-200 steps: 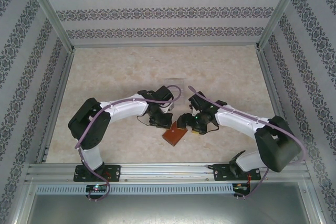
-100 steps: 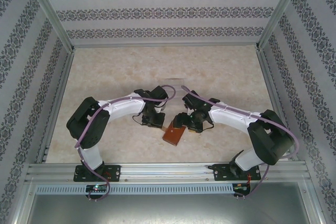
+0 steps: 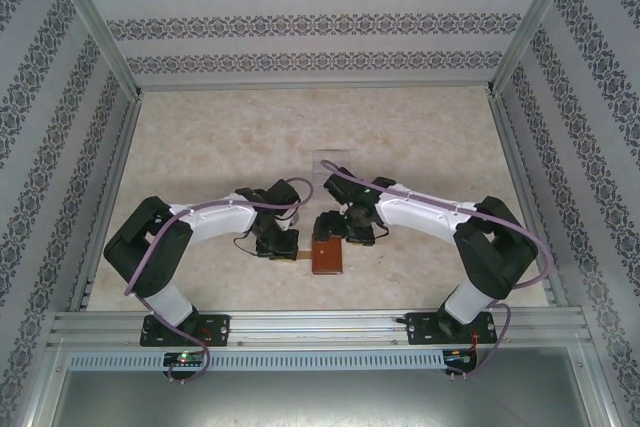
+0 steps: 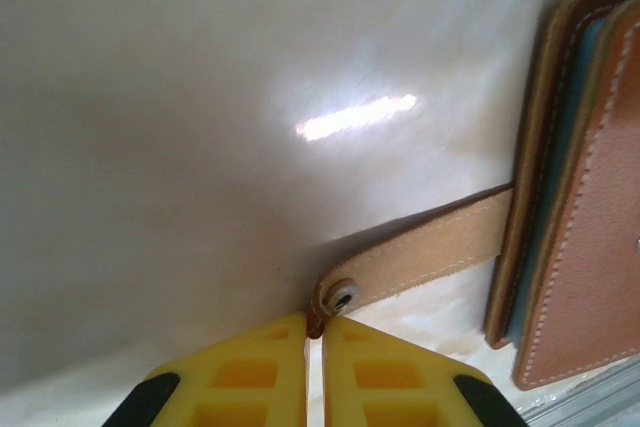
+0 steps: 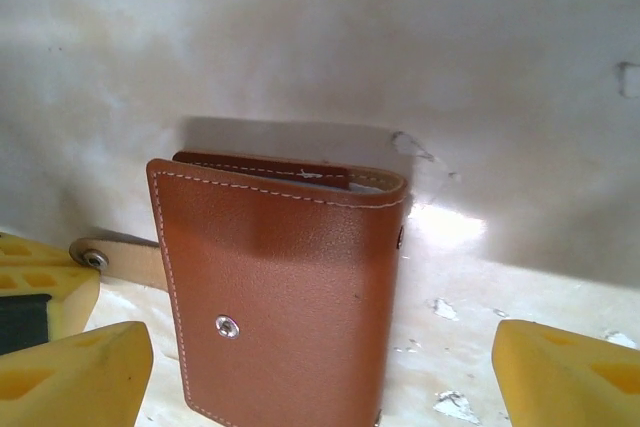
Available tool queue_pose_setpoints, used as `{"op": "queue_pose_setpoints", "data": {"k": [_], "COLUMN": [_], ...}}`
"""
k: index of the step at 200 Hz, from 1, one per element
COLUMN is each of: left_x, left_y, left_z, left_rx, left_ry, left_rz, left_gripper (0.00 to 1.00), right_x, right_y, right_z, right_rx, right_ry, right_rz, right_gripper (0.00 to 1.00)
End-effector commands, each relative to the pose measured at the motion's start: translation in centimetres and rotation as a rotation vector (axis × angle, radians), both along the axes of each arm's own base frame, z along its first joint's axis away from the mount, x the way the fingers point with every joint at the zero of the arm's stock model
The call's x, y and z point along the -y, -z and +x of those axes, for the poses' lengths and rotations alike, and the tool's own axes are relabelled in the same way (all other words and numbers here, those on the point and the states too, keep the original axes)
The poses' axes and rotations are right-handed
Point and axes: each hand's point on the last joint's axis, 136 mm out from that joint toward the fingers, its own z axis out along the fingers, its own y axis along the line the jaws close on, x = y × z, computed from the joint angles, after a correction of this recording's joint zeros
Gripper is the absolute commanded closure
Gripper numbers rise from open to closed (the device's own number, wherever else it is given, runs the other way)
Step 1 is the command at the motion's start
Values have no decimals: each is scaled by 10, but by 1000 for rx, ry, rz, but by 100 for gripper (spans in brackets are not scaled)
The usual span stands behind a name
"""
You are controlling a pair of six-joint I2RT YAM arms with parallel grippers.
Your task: Take the credit cards out of the card holder
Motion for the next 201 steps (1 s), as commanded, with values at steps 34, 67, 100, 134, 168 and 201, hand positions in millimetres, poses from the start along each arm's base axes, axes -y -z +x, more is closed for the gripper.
{"op": "queue_pose_setpoints", "data": {"k": [34,67,100,134,168,201], "left_x": [2,0,-1,-1,-1,-1], "left_y": [2,3,4,5,5,5], "left_z": [-1,-2,-5,-6,-7,-8], "left_rx": [-8,-12,-19,-22,-22,-21], "left_ry": [-153,-186,-193,-192,-190,-186], "left_rz": [-142,-188,-210,-216,-218,-221], "left_gripper": [87,87,88,88,87,88], "right_x": [-4,-7,-11,-17,-19,-22], "right_y": [7,12,14,17,22,29], "right_z": [-10,-13,-13,-13,-11,-12], "right_rx": [7,8,7,3,3,-10], "right_ry": [-83,-106,-110,-110,-107,-115], "right_rz": [-133,-167,-176,-185,-213,-227], "right_gripper": [5,2,2,2,2,2]}}
